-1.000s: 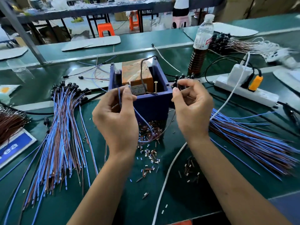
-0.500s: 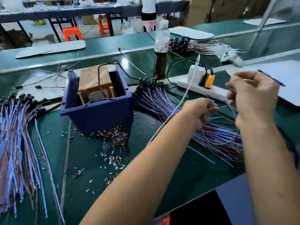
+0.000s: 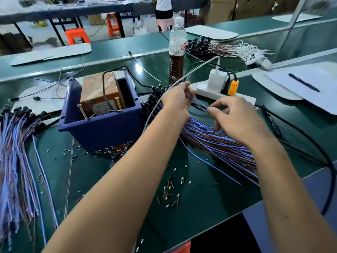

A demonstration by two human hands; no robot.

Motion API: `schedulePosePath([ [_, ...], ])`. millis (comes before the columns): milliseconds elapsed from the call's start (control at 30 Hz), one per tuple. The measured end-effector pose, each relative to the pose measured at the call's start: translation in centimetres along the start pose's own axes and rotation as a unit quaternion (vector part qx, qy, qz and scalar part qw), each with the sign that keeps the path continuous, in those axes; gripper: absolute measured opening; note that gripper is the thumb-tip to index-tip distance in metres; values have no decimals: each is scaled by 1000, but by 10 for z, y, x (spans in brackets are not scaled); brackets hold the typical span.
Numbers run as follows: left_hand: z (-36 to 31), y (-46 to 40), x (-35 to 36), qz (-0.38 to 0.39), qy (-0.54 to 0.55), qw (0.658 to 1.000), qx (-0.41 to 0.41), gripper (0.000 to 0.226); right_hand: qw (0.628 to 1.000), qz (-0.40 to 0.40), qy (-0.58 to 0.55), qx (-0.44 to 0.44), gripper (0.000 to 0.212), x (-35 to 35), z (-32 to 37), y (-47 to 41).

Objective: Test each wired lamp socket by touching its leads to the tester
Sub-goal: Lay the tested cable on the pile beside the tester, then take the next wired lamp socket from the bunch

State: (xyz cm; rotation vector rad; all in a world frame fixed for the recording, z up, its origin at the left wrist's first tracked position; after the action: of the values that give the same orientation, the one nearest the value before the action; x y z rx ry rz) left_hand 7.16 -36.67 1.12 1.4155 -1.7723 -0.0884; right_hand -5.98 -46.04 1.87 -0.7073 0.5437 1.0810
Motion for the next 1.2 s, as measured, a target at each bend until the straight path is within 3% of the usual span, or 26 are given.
schedulePosePath([
  [133, -25, -5, -18, -93, -109, 987, 70, 12, 996, 46, 77, -17, 35, -18, 14, 3],
  [300, -31, -11, -38, -173, -226, 946, 157, 14, 976, 112, 184, -18, 23, -16, 16, 1],
  [367, -27, -14, -43, -200, -292, 913, 204, 32, 968, 123, 217, -4, 18, -3, 14, -4],
  [533, -19, -14, -46, -211, -461, 834, 216, 44, 968, 63, 243, 19, 20, 29, 7, -4],
  [700, -15, 6, -50, -180, -586, 763, 205, 41, 982, -10, 188, 22, 20, 32, 5, -5],
  [867, -14, 48, -79, -58, -595, 797, 82, 31, 971, -190, 86, -113, 6, 36, 50, -4],
  [1000, -29, 92, -123, 26, -606, 795, 4, 28, 946, -205, -5, -253, 7, 64, 108, 9],
  [1100, -53, 121, -167, -11, -602, 798, 5, 28, 933, -144, -41, -327, 5, 98, 150, 22],
  [1167, -75, 134, -200, -103, -597, 795, 23, 35, 931, -75, -54, -352, 4, 125, 175, 27],
  [1200, -87, 138, -217, -163, -607, 777, 33, 35, 931, -40, -52, -358, 4, 140, 187, 29],
])
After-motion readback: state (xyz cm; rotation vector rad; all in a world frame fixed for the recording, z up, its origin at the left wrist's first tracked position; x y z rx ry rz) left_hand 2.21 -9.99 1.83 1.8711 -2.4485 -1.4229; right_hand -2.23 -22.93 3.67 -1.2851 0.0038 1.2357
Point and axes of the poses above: each hand's wrist, its own y-axis away from the middle knuckle, its own x-axis out of the palm, z = x × y, the point moved 2 cm from there along -y, towards the middle knuckle, and after that the axes turned 11 degrees about -x, right-handed, at the moved point
